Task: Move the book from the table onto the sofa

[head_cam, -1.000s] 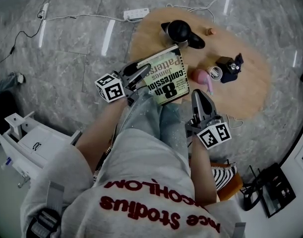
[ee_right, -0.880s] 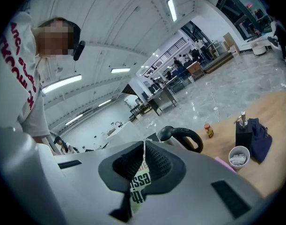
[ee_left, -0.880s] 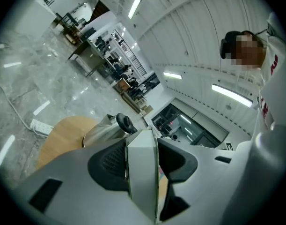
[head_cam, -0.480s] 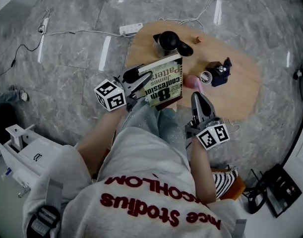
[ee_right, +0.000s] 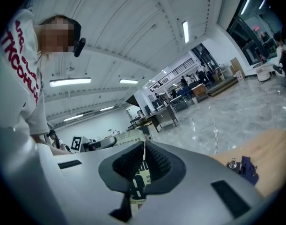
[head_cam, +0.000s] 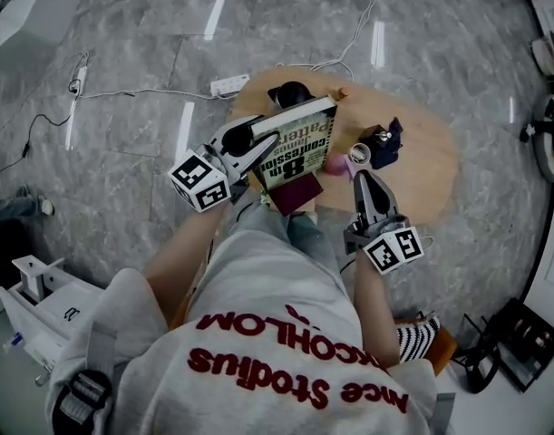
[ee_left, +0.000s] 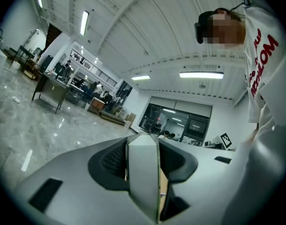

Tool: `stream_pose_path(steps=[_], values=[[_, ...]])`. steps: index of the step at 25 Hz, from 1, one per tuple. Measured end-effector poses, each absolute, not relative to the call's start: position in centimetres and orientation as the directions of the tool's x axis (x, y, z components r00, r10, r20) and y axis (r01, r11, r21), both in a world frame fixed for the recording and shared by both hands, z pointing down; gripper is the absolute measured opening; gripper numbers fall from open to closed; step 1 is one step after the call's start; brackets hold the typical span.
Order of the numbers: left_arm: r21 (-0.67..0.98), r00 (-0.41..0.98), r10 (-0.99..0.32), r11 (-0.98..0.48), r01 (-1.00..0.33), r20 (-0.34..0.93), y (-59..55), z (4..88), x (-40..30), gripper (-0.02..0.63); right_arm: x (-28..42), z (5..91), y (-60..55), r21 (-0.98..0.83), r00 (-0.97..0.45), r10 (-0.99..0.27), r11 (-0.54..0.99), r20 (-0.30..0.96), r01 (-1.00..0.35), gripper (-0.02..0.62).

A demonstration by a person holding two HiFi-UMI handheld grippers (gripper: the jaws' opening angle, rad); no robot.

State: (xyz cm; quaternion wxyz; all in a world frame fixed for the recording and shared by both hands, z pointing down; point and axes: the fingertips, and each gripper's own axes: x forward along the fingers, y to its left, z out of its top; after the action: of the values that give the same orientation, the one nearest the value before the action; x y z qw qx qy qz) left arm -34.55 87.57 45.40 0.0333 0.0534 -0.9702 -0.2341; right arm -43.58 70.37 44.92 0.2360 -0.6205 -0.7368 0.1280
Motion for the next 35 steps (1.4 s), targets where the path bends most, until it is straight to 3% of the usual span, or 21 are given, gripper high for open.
stream_pose_path(steps=[26, 35], values=[[0.316, -0.955, -0.269, 0.902, -0.294, -0.123, 85.6, 35.6, -37.5, 0.179, -44.5, 36.0, 68.3, -0.321, -0.299, 0.953, 0.296, 0.041, 0.899, 0.029], [0.296, -0.935, -0.342, 0.887, -0.355, -0.097, 84.7, 35.4, -38.9, 0.178, -44.4, 35.7, 67.2, -0.323, -0.367, 0.929, 0.360, 0.041, 0.875, 0.029]])
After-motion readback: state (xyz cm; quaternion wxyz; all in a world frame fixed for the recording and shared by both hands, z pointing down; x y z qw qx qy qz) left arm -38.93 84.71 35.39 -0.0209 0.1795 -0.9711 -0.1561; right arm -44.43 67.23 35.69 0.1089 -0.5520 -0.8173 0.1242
